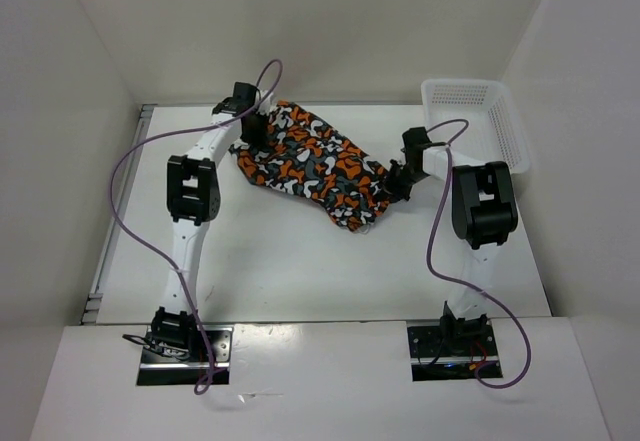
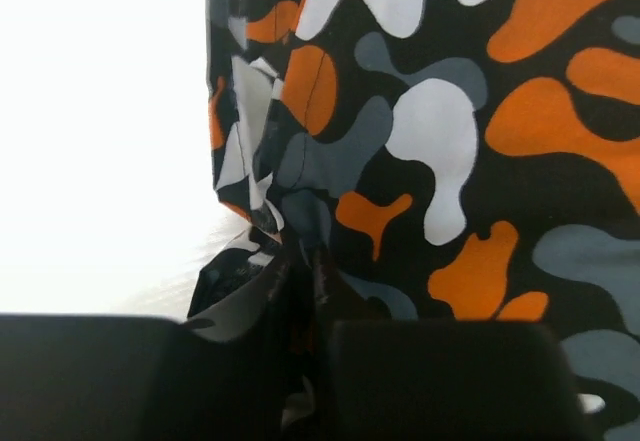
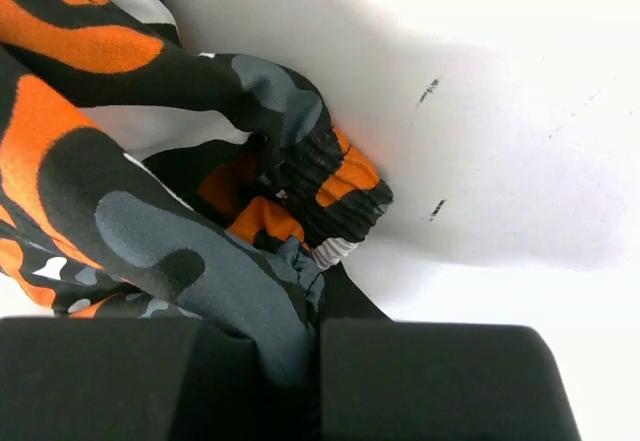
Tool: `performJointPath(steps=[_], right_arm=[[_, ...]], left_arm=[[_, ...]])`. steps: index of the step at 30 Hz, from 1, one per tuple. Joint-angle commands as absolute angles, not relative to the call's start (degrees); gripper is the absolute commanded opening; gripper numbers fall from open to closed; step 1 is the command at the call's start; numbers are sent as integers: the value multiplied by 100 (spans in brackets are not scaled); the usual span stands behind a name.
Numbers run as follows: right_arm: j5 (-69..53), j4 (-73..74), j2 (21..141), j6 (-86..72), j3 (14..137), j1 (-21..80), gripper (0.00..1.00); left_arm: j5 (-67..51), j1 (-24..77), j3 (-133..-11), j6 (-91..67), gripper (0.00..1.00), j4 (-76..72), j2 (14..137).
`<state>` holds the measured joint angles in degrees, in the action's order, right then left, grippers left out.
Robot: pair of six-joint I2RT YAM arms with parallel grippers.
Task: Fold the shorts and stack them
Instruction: Fold the shorts
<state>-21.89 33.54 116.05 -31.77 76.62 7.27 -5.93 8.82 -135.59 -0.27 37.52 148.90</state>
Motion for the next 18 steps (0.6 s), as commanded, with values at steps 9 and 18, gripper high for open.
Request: performJointPath(steps=[9, 18], right_arm=[[-2732, 3980, 10187, -591, 7874, 71, 0], [-3305, 5001, 9993, 624, 8191, -53, 0]], left_arm=[[-711, 773, -10444, 0, 0, 3604, 12309], [-1134, 1195, -8245, 0, 51, 3410, 10706]])
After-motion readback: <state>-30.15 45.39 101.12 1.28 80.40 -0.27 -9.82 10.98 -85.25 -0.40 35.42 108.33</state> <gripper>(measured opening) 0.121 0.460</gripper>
